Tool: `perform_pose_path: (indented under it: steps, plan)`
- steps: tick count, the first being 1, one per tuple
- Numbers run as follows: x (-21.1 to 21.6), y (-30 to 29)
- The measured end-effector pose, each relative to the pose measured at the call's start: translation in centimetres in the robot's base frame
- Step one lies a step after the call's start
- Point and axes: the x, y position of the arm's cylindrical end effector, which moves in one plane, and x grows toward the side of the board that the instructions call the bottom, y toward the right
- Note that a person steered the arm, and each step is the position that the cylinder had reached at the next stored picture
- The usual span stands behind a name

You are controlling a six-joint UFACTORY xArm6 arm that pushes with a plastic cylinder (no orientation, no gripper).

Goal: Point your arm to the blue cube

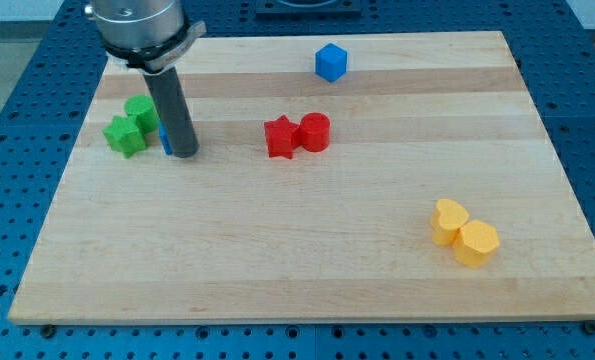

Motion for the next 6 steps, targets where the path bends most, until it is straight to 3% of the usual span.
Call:
perform_pose_path:
  steps: [4,6]
  plan:
    - [-1.3,2.0]
    - [-4.7,3.1]
